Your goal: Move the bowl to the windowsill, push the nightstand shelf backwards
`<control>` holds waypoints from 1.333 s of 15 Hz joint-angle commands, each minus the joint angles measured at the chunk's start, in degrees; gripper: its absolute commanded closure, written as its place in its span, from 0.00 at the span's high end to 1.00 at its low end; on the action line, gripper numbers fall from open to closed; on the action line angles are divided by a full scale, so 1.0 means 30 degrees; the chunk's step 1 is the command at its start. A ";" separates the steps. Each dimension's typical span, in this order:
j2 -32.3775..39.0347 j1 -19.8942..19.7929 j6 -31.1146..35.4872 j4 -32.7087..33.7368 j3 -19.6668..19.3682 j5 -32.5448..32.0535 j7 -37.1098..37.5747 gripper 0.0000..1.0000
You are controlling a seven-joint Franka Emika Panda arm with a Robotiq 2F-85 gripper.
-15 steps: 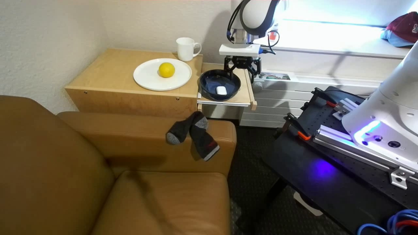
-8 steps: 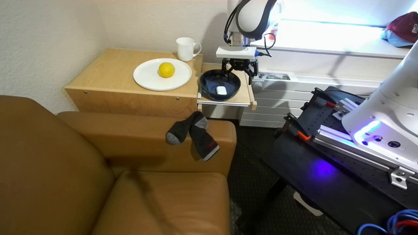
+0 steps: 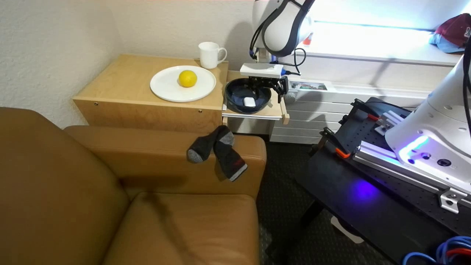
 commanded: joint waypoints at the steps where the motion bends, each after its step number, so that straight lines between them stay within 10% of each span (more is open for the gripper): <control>1: 0.0314 0.0387 -0.0051 0.0186 -0.0399 0.0245 0.0131 1.00; 10: 0.0598 0.0248 -0.0008 0.0496 -0.0409 0.0533 0.0198 0.32; 20: -0.1264 -0.1438 0.0383 -0.0812 0.0612 0.3790 -0.2292 0.06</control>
